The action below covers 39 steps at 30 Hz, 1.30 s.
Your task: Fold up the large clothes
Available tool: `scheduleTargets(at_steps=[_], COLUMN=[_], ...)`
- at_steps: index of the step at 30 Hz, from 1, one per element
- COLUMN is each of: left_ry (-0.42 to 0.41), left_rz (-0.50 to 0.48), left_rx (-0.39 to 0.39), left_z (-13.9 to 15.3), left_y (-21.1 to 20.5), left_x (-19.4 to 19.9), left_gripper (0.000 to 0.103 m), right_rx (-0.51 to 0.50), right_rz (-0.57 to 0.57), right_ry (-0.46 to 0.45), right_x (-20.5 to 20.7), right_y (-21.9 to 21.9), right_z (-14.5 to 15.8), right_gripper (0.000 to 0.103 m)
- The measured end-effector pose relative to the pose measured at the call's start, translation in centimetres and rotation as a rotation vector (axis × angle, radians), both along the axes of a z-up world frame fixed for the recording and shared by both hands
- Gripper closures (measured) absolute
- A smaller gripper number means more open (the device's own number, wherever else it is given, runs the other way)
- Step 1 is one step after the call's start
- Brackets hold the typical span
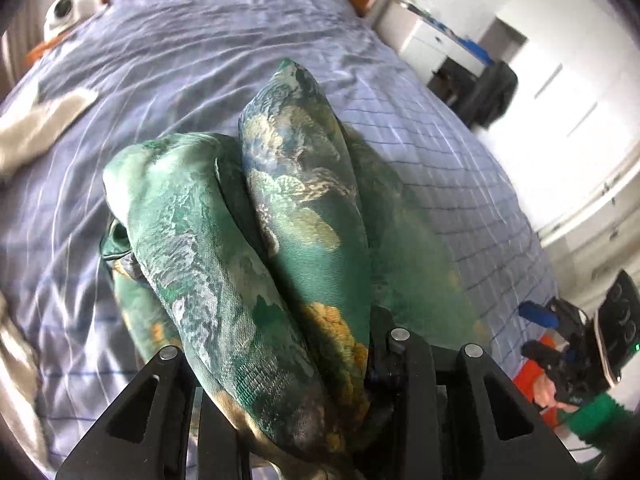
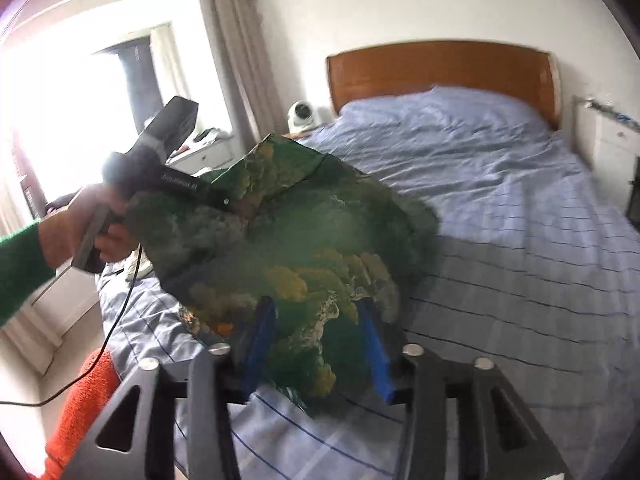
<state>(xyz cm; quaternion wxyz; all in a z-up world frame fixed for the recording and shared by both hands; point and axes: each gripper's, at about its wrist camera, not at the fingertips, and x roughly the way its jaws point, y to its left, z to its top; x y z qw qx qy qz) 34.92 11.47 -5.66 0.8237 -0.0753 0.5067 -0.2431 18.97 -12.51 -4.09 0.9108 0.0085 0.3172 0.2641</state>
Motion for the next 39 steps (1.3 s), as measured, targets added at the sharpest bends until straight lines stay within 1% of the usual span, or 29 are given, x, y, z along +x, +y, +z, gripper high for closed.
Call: scheduleTargets(at_steps=[1,3,7,9,10,13,16,18,20,22,24,27,28,30,32,35,37,39], left_ry=[0.002,0.006,0.016,0.041,0.05,0.07,0.062,0.064,0.062,0.061,0.062,0.057,0.056,0.053,0.05,0.046,0.05,0.062], left_rz=[0.008,0.022,0.05,0.068,0.073,0.084,0.095,0.102,0.096,0.095,0.1,0.106,0.107,0.11,0.112,0.114,0.119,0.127], left_rx=[-0.013,-0.052,-0.119,-0.158,-0.175,-0.247,-0.295,-0.317,-0.318,-0.322,-0.344,-0.37,-0.373,-0.379,-0.383,-0.388,-0.39,-0.394], left_z=[-0.4,-1.5,-3.8,-5.4,-5.9,-7.9,-9.1,-9.4,-9.3,-9.3,-9.6,-9.9,-10.0,-10.3,-10.3,-10.5,-11.0,-11.8], left_y=[0.0,1.1,3.0,4.0,4.5,5.7,6.2,6.4,6.4,6.7,7.2,7.6,7.7,8.1,8.1,8.3,8.6,9.0], left_x=[-0.2,-0.2,-0.1,0.0,0.0,-0.1,-0.5,-0.4,-0.5,-0.5,-0.9,-1.1,-1.2,-1.8,-1.9,-2.1,-2.4,-2.3], left_gripper=[0.071,0.07,0.066,0.065,0.063,0.061,0.06,0.06,0.06,0.06,0.06,0.059,0.059,0.059,0.059,0.059,0.06,0.061], right_rx=[-0.009,-0.021,-0.091,-0.132,-0.142,-0.152,-0.119,-0.109,-0.133,-0.175,-0.166,-0.122,-0.117,-0.139,-0.148,-0.178,-0.199,-0.196], right_rz=[0.024,0.059,0.126,0.152,0.159,0.17,0.155,0.149,0.156,0.169,0.169,0.159,0.166,0.19,0.217,0.225,0.21,0.197], right_ry=[0.022,0.048,0.066,0.108,0.128,0.216,0.261,0.28,0.288,0.319,0.34,0.319,0.312,0.284,0.277,0.261,0.294,0.388], right_x=[1.2,2.3,4.0,5.0,5.3,5.9,6.4,6.8,7.0,7.7,8.4,10.4,11.8,13.9,16.5,20.0,22.2,24.2], right_y=[1.4,2.7,5.8,6.9,7.0,7.3,6.9,6.8,7.1,7.5,7.8,9.0,10.1,12.5,14.9,18.3,19.6,20.5], right_z=[-0.7,-1.3,-2.8,-4.6,-5.2,-8.0,-9.4,-9.7,-9.3,-8.2,-6.1,-3.2,-2.4,-1.7,-1.9,-3.3,-5.2,-8.3], right_gripper=[0.065,0.066,0.066,0.066,0.066,0.068,0.068,0.068,0.068,0.068,0.068,0.068,0.068,0.068,0.068,0.068,0.068,0.069])
